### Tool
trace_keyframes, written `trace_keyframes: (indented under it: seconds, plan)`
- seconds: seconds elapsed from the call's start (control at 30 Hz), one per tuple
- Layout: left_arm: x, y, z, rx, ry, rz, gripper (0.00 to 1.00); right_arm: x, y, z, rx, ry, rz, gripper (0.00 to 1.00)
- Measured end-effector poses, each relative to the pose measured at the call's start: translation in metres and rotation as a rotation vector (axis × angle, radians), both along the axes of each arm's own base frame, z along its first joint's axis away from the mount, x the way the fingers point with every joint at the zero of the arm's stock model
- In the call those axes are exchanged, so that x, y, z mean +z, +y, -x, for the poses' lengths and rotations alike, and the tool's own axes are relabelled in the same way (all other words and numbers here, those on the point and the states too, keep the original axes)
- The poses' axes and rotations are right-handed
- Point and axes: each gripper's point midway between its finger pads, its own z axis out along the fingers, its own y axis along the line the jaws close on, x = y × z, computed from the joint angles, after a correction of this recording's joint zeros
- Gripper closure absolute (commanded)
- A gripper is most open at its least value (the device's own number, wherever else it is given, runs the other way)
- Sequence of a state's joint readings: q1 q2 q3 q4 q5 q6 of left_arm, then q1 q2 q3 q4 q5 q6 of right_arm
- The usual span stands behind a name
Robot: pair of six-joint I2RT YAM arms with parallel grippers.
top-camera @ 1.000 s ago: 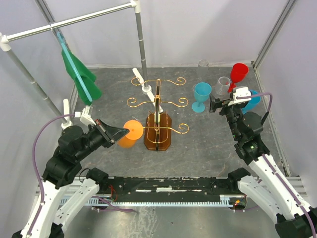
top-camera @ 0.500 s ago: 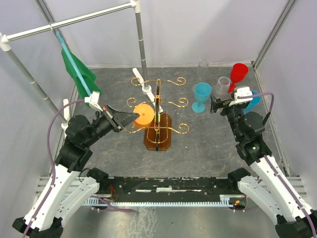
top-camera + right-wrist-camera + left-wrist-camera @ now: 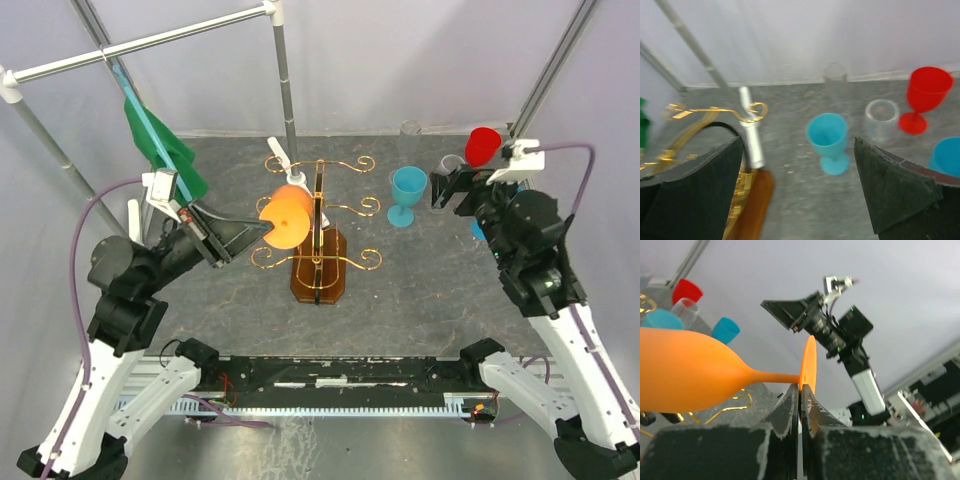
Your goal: Take the wine glass off the wine glass rack
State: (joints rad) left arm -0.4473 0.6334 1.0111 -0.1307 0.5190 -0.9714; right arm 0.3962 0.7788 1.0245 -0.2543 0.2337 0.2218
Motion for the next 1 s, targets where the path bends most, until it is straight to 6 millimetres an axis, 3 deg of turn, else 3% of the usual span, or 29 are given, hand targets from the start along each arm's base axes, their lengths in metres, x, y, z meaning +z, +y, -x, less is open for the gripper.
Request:
trace_keyframes:
  seconds: [0.1,0.27,0.37,0.5,0.7,1.0]
  plan:
    - [0.020,0.000,0.019,-0.053,-0.133,-0.010,0.97,0.033,0.013,0.014,0.063,0.044,-0.153,0.00]
    - [0.028,-0.008,0.030,-0.139,-0.281,-0.074,0.97,0.045,0.066,0.041,0.307,0.226,-0.445,0.00]
    - [0.019,-0.015,0.023,-0.170,-0.322,-0.138,0.97,0.029,0.108,0.050,0.474,0.419,-0.664,0.00]
    - [0.005,-0.020,0.014,-0.180,-0.353,-0.206,0.97,-0.028,0.145,0.054,0.550,0.758,-0.973,0.00]
    - [0.003,-0.022,0.014,-0.210,-0.416,-0.253,0.97,-0.052,0.167,0.058,0.565,1.001,-1.303,0.00]
    - [0.012,-0.028,0.013,-0.247,-0.490,-0.256,0.97,0.015,0.177,0.071,0.703,1.017,-1.448,0.00]
